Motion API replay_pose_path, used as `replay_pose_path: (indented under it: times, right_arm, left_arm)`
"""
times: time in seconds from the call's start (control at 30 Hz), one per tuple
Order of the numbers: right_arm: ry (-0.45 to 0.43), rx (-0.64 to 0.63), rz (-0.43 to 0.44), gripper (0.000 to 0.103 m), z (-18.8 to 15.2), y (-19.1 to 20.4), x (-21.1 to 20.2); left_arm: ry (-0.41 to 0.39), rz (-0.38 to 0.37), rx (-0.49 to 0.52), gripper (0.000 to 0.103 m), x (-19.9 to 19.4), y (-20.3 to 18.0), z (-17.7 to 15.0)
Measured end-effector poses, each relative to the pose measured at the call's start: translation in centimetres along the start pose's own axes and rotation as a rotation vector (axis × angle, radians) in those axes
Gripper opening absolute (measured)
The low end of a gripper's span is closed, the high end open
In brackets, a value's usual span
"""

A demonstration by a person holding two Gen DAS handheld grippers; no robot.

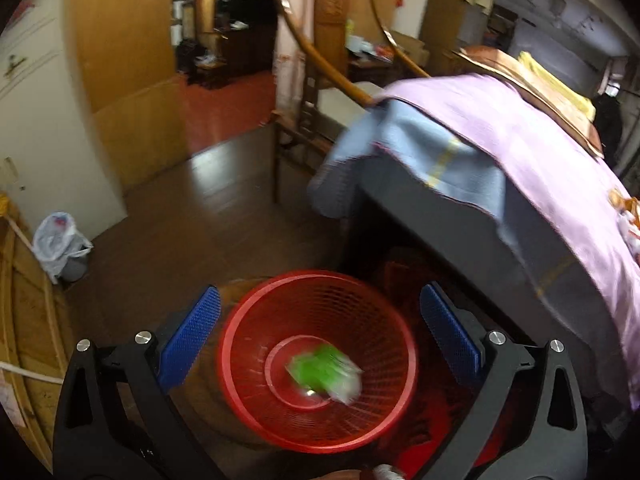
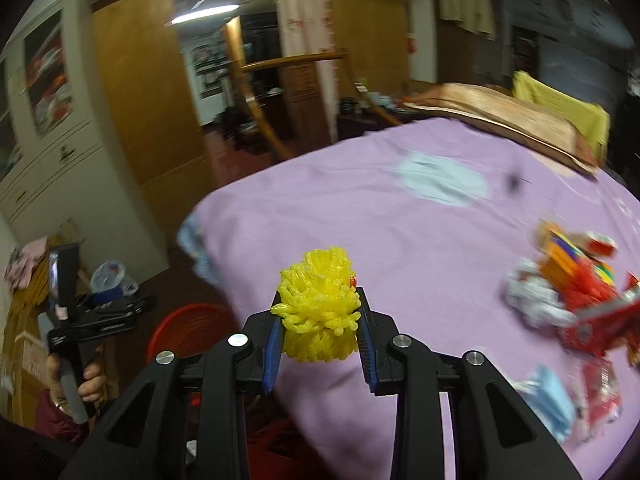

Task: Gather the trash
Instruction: 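Carry the snack bag and pom-pom down to the red wastebasket and release both, then raise both tools back over the table toward the remaining trash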

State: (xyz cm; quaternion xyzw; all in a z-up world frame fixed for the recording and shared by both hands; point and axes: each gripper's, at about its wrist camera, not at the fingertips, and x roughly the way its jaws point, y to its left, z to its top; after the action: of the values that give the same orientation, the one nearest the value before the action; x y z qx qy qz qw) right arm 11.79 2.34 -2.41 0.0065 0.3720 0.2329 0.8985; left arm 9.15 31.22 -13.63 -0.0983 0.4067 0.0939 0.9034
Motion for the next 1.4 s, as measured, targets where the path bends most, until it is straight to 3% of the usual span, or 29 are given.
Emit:
replay_pose_path:
  times: [0.33,0.4,0.53,0.93,1.13,1.4]
  right_arm:
    - [0.159,-0.152,0.246,0.035,1.2,11.3,6.6]
    - [0.181,-0.186,0.271,0.054,1.2,13.4,7.8]
    - [0.175,-0.206,0.278,0.061,1.7,15.0,8.4]
    - [0.092,-0.117,0.195,0.069,2.2,10.1,5.3]
    - [-0.008,-0.053,0.141,0.076,1.9,5.9,0.9]
    - [-0.161,0.051,0.046,0.085,-0.8,-1.4,-7.0]
  left_arm:
    - [-0.043,0.118,-0.091,0.096,-1.1,5.7,-1.5]
    - [-0.043,0.131,-0.105,0.096,-1.3,6.7,-1.8]
    - [-0.050,0.144,-0.122,0.096,-1.7,7.3,-1.7]
    - [-0.065,0.095,-0.086,0.096,-3.0,5.2,-1.2]
    - [-0.090,0.043,-0.020,0.096,-5.2,0.9,-0.5]
    - [-0.130,-0.031,0.141,0.096,-8.7,-8.3,-0.5]
